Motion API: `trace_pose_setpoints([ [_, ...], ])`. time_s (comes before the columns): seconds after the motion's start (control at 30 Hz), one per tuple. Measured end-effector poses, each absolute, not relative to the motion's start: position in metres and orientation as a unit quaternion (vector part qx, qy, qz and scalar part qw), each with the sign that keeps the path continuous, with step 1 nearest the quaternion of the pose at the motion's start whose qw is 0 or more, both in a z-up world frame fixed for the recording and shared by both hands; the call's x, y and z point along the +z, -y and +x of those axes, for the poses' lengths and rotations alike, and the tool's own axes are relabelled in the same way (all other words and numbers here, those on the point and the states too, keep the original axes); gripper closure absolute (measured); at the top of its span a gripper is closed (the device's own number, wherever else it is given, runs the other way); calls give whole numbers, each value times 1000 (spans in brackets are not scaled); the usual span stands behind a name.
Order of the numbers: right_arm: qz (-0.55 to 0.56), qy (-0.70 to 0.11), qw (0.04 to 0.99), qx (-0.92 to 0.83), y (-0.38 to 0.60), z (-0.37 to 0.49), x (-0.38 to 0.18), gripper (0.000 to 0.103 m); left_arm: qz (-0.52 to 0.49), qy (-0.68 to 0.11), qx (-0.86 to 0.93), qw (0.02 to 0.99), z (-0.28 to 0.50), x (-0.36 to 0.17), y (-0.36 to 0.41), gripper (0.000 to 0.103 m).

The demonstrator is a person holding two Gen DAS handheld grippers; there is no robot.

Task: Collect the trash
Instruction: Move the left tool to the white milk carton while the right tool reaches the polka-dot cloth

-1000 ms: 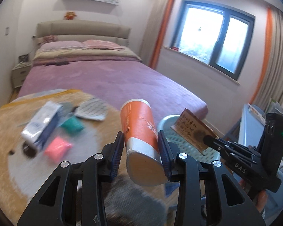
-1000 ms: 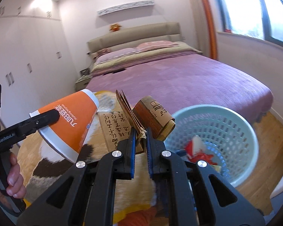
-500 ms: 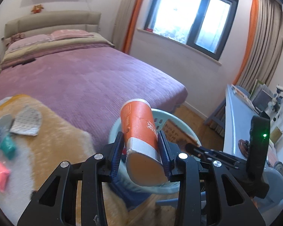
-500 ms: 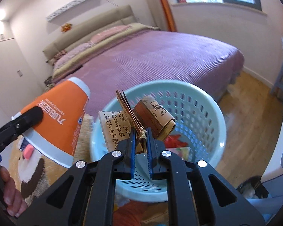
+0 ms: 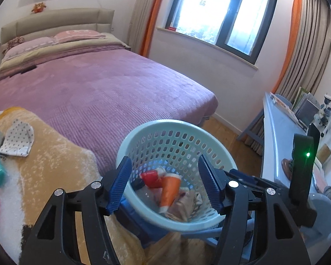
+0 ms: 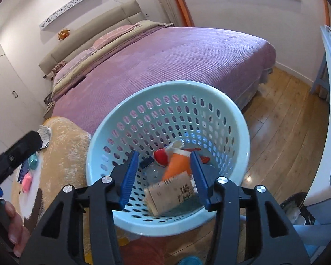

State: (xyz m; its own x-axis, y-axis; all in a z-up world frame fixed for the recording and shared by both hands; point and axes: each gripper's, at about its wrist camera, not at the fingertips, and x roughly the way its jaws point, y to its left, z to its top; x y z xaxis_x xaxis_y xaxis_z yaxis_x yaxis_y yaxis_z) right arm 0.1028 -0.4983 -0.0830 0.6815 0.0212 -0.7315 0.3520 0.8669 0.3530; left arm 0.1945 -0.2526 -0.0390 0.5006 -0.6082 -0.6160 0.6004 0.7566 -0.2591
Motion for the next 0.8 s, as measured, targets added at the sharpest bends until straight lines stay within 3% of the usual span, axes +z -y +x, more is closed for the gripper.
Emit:
trace_pose_setpoints([
  [0.33, 197, -372, 906, -38, 446, 102, -52, 58, -14, -338, -331, 881, 169, -26, 206, 42],
  [0.53, 157, -361, 919, 14, 393, 109, -33, 58, -15, -311, -300, 902, 161, -7, 166, 37],
  [0.67, 143, -356, 922, 41, 364, 116, -29, 50, -18, -294, -267, 918, 161, 3, 128, 30],
  [0.8, 118, -360, 923, 70, 328, 128, -29, 50, -28, -288, -227, 930, 168, 7, 86, 25],
])
